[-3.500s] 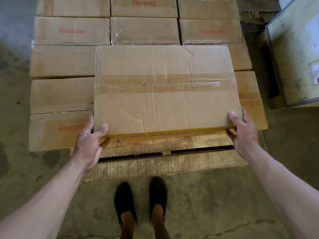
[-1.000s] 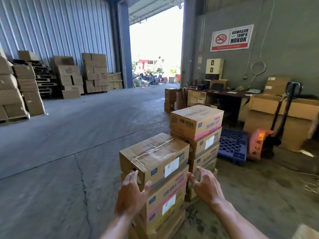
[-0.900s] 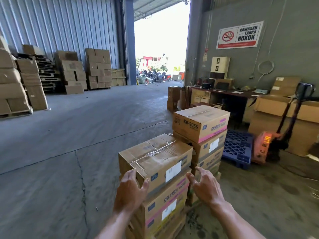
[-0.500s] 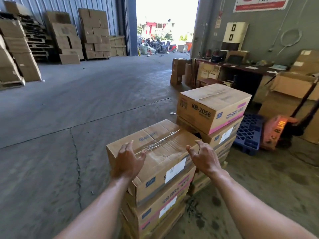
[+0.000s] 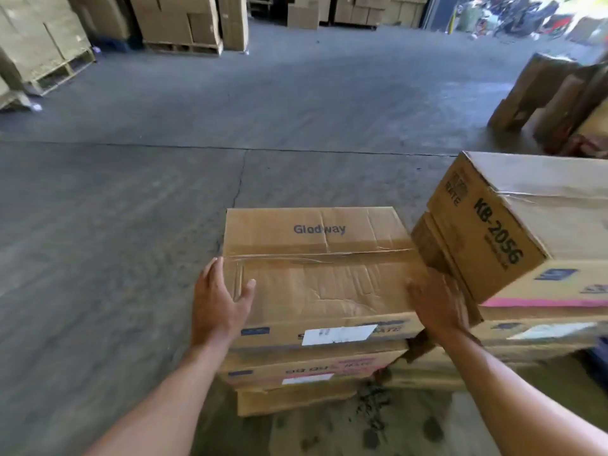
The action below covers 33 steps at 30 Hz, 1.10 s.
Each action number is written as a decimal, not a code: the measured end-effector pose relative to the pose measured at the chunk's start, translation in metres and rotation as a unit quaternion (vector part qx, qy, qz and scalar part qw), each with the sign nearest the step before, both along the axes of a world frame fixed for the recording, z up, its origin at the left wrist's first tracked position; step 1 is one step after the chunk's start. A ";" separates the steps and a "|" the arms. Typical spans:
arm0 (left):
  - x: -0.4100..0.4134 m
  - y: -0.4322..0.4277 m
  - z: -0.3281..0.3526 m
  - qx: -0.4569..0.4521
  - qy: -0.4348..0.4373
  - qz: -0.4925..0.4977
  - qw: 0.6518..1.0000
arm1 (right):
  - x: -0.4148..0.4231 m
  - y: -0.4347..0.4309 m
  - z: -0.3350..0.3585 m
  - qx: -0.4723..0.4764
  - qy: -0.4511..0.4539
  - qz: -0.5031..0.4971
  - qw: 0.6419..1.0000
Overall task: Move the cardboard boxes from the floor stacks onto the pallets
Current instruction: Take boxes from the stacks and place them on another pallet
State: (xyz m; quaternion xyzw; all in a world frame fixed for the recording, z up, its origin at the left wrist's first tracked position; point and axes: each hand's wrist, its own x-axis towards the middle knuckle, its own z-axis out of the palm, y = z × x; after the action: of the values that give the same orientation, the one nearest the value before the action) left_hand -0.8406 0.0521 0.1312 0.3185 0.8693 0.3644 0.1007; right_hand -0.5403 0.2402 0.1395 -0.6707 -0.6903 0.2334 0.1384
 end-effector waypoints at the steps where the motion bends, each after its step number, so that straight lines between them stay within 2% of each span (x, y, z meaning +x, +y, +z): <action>1: 0.006 -0.007 -0.009 -0.011 -0.013 0.029 0.999 | 0.007 0.011 -0.009 -0.017 -0.002 0.001 1.000; 4: 0.021 -0.017 -0.032 -0.054 -0.082 0.104 0.990 | 0.018 0.031 -0.023 -0.075 0.031 -0.012 0.997; 6: 0.025 -0.017 -0.039 -0.046 -0.128 0.136 0.981 | 0.022 0.038 -0.030 -0.098 0.073 -0.033 0.992; 10: 0.022 -0.012 -0.042 0.005 -0.214 0.123 0.969 | 0.030 0.047 -0.046 -0.134 0.135 -0.027 0.981; 13: 0.010 -0.005 -0.043 0.102 -0.351 0.155 0.918 | 0.028 0.045 -0.045 -0.176 0.254 -0.053 0.949; 15: 0.004 -0.004 -0.043 0.132 -0.430 0.169 0.877 | 0.027 0.043 -0.041 -0.208 0.292 -0.060 0.932; 16: 0.002 -0.005 -0.044 0.135 -0.445 0.170 0.869 | 0.028 0.040 -0.039 -0.213 0.302 -0.057 0.927; 21: -0.006 -0.009 -0.042 0.124 -0.445 0.123 0.878 | 0.033 0.021 -0.041 -0.196 0.331 -0.079 0.920; 27: -0.051 -0.014 -0.021 0.118 -0.454 0.052 0.882 | 0.013 -0.027 -0.031 -0.155 0.346 -0.141 0.915; 31: -0.099 -0.017 -0.002 0.110 -0.456 -0.033 0.883 | -0.012 -0.085 -0.018 -0.073 0.368 -0.140 0.916; 33: -0.127 -0.025 0.004 0.095 -0.448 -0.101 0.883 | -0.025 -0.128 -0.015 -0.030 0.367 -0.173 0.914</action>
State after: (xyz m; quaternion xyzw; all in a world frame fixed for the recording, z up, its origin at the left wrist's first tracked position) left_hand -0.9673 0.0276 0.1353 0.2157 0.6563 0.5366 0.4847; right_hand -0.5656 0.1120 0.1247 -0.6504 -0.4571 0.4561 0.4001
